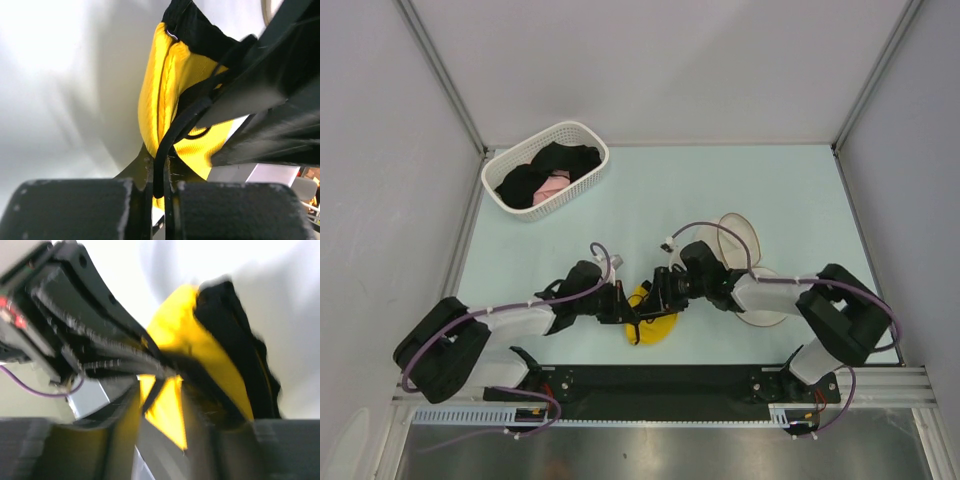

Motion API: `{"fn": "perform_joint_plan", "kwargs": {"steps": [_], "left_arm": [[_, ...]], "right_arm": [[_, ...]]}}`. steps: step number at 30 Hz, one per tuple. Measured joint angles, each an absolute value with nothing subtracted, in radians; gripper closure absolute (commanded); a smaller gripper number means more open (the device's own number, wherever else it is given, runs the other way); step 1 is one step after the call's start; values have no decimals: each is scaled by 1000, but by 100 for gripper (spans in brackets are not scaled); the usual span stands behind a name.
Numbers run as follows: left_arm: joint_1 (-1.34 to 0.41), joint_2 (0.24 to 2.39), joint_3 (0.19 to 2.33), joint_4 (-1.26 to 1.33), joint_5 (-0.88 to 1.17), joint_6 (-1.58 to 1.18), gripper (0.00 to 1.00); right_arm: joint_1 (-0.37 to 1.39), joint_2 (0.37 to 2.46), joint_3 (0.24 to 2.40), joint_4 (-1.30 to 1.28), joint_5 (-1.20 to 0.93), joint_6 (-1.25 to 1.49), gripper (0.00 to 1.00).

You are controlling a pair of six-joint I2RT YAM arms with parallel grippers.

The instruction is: Place the bra in the laundry bag and zip it closed

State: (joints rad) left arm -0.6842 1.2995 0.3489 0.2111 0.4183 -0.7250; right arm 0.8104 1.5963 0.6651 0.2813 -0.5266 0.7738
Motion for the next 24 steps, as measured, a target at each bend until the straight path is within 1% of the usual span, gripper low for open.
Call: {"fn": "perform_joint_plan", "kwargs": {"steps": [1, 2, 4, 5, 6, 7, 9, 11, 15, 19, 24], "left_arm": [[-684, 1290, 349, 196, 415, -725, 100], [-684, 1276, 349, 180, 413, -723, 100], [-684, 1230, 350, 131, 408, -720, 100], [-684, 1201, 352, 105, 403, -715, 100], [-684, 1176, 355, 83, 402, -713, 100], [-684, 1137, 361, 46, 398, -707, 100], [-684, 1078, 376, -1, 401, -698, 100], [-684, 1028, 410, -47, 416, -686, 100], [-685, 980, 502, -127, 471, -643, 100], [-702, 951, 567, -199, 530, -596, 100], [-783, 924, 635, -290, 580, -532, 100]], "right_arm": [[810, 1576, 665, 249, -527, 765, 48], [810, 1538, 666, 201, -522, 746, 41], [810, 1469, 672, 127, -519, 717, 34], [810, 1417, 679, 71, -513, 695, 25], [810, 1378, 683, 38, -511, 681, 20], [810, 1328, 688, -1, -506, 668, 10], [810, 1235, 691, -62, -502, 641, 0], [809, 1138, 696, -120, -497, 598, 0], [796, 1024, 716, -212, -477, 505, 0], [749, 1010, 769, -279, -475, 420, 0], [690, 1011, 827, -324, -488, 363, 0]]}}
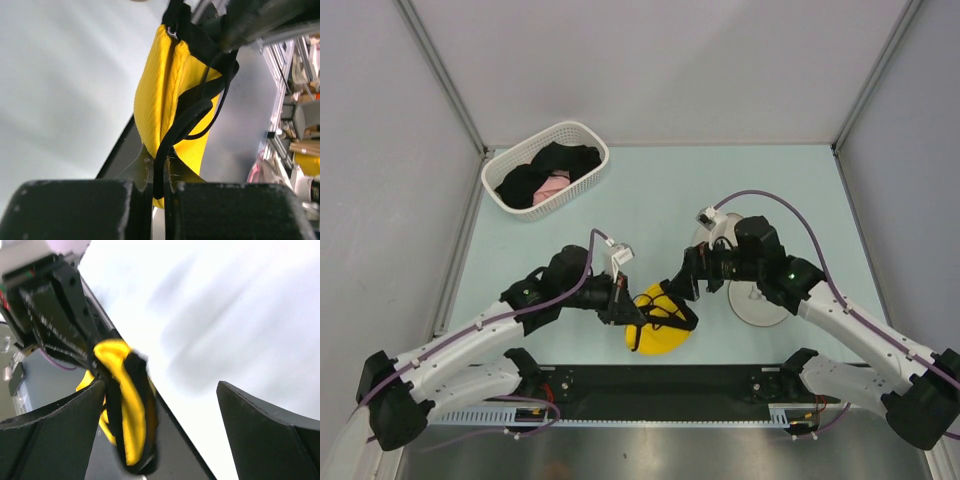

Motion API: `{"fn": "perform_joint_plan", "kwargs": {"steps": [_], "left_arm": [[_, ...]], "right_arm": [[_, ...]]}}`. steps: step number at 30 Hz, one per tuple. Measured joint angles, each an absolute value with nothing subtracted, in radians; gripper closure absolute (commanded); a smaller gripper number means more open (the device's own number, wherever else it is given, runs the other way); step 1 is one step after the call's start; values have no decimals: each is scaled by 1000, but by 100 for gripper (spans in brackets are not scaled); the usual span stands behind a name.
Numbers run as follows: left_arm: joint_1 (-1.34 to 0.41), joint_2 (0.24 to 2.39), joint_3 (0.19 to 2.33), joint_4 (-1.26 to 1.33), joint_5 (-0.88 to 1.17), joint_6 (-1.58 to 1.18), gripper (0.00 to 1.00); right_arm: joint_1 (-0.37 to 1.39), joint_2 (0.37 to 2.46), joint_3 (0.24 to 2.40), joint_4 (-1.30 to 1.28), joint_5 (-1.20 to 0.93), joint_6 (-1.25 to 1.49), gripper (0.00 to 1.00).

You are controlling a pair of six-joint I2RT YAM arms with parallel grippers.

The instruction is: Place the bra in the laundry bag and zip it closed

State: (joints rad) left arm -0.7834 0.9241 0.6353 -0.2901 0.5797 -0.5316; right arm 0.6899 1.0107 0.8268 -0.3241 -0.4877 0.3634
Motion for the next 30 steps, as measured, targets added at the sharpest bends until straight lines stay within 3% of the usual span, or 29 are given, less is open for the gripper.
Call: {"fn": "perform_joint_plan", "kwargs": {"steps": [17, 30], "left_arm": [[-936, 965, 778, -410, 590, -373, 100], [-970, 986, 794, -461, 590, -319, 100]], "right_arm": [[766, 959, 689, -151, -905, 418, 0], [700, 854, 668, -142, -881, 460, 0]]}}
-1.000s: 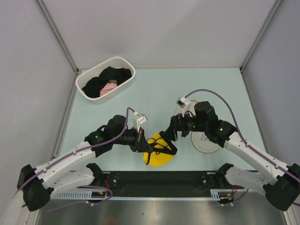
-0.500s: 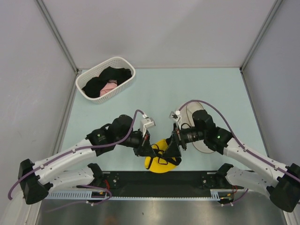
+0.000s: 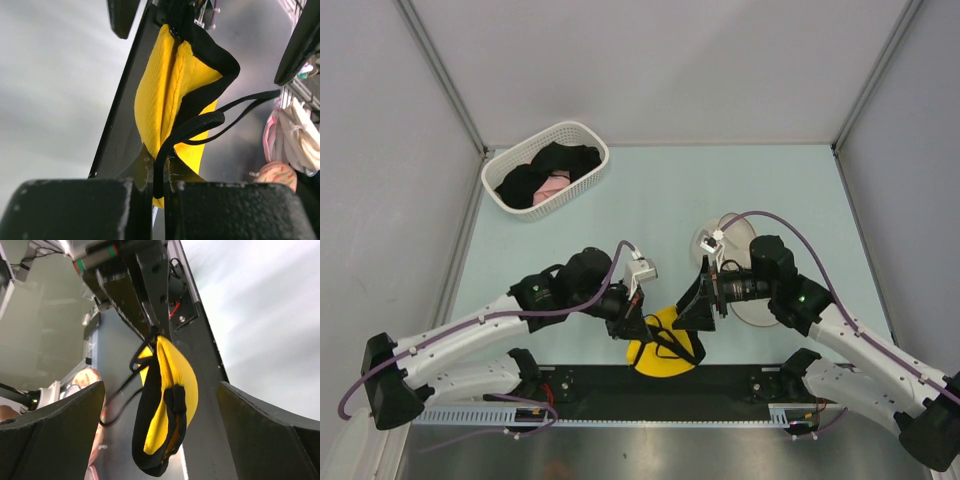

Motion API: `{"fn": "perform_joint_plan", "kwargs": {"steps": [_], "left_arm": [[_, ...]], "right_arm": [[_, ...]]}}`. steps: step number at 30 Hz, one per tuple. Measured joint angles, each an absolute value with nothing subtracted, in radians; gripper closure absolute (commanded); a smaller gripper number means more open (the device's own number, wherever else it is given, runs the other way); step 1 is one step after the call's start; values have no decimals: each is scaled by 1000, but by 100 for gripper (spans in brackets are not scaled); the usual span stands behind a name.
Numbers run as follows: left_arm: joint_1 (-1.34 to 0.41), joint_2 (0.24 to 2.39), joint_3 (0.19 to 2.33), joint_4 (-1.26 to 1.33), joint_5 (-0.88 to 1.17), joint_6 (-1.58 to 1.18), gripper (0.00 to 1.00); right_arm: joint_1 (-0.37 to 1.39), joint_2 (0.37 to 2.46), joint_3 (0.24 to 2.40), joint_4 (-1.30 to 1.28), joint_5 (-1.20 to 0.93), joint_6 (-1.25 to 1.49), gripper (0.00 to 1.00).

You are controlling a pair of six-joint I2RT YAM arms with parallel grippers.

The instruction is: Place the bra in the laundry bag and zip it closed

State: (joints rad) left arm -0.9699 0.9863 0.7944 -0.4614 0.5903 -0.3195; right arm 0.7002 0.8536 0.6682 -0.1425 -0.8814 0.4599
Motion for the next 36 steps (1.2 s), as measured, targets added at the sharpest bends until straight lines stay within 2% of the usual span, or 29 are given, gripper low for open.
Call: {"fn": "perform_joint_plan", "kwargs": {"steps": [15, 18, 20, 21, 23, 24, 26, 27, 31, 32, 33, 34, 36], "left_arm": [[-1066, 1100, 897, -501, 553, -277, 100], [-1066, 1120, 926, -517, 553, -267, 100], [-1066, 1131, 937, -524, 553, -260, 100], [-1066, 1134, 939, -528, 553, -260, 100], [-1067, 1138, 939, -538, 555, -260, 100], [-1067, 1141, 940, -538, 557, -260, 100], [-1067, 1142, 940, -542, 562, -260, 100], [-1067, 1142, 941, -542, 566, -260, 100], [-1068, 1138, 942, -542, 585, -261, 100], [-1068, 1137, 942, -542, 585, -261, 97], [-1068, 1137, 942, -543, 586, -261, 92], [-1068, 1137, 942, -544, 585, -261, 74], [-1068, 1137, 942, -546, 580, -262, 52]], "right_arm": [[776, 904, 662, -145, -904, 456, 0], [823, 924, 662, -161, -904, 437, 5], [844, 928, 662, -170, -903, 425, 13], [852, 928, 662, -176, -900, 416, 22], [858, 930, 662, -195, -891, 403, 33], [859, 933, 662, -204, -884, 397, 45], [860, 937, 662, -216, -869, 387, 55], [861, 939, 662, -220, -861, 387, 65], [861, 939, 656, -212, -838, 400, 94], [861, 939, 649, -199, -837, 410, 100], [861, 937, 644, -191, -835, 416, 100], [862, 935, 636, -180, -830, 429, 100], [862, 926, 619, -156, -817, 455, 100]]}}
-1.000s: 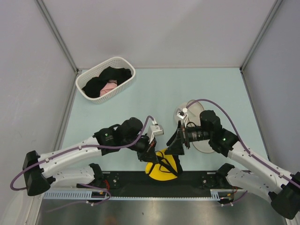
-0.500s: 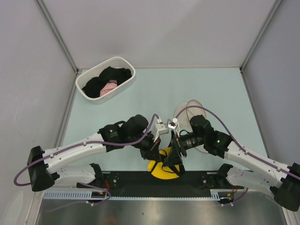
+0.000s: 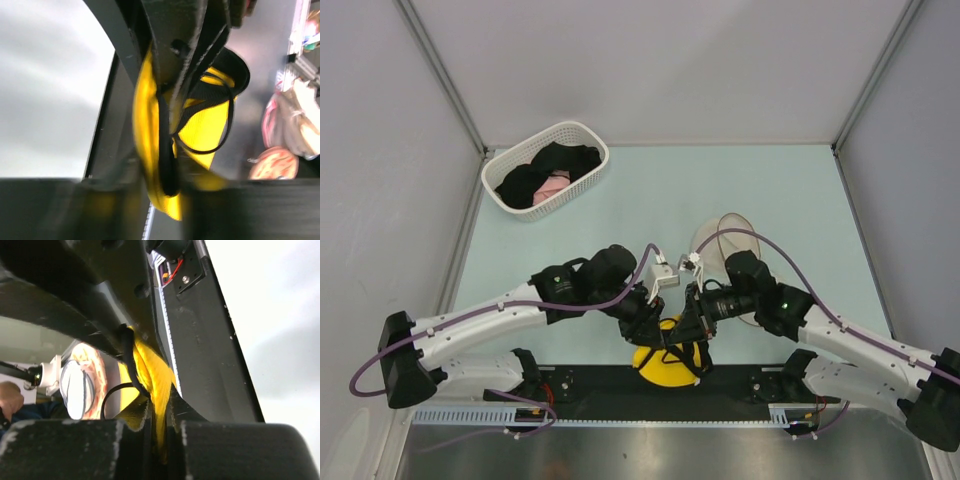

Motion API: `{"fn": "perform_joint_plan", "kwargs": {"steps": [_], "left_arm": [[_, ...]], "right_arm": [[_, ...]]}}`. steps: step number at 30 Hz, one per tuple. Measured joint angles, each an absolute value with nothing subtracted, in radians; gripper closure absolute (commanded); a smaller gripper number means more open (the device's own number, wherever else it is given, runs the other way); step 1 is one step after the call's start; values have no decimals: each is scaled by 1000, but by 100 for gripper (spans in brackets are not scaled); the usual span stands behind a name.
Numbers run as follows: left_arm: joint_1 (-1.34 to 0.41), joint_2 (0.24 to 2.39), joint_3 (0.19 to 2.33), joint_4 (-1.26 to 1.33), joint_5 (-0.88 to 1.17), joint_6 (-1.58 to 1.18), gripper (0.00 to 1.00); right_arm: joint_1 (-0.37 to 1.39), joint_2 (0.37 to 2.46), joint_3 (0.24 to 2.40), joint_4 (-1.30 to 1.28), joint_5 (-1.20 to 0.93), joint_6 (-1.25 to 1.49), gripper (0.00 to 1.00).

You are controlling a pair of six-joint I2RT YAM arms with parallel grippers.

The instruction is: Place the bra in the laundry bag and zip it closed

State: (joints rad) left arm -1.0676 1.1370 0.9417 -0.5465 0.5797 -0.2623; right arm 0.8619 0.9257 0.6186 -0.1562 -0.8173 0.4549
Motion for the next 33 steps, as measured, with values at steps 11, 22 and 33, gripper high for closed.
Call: {"fn": "perform_joint_plan", "kwargs": {"steps": [11, 22, 33], "left_arm": [[-902, 1086, 957, -481, 543, -298, 14], [-771, 1439, 1266, -316, 301, -439, 14], [-852, 2057, 1828, -294, 54, -382, 21]], "right_arm": [[664, 723, 601, -361, -608, 513, 100], [202, 658, 668, -656, -321, 527, 100], [-96, 707, 754, -726, -79, 568, 100]]}}
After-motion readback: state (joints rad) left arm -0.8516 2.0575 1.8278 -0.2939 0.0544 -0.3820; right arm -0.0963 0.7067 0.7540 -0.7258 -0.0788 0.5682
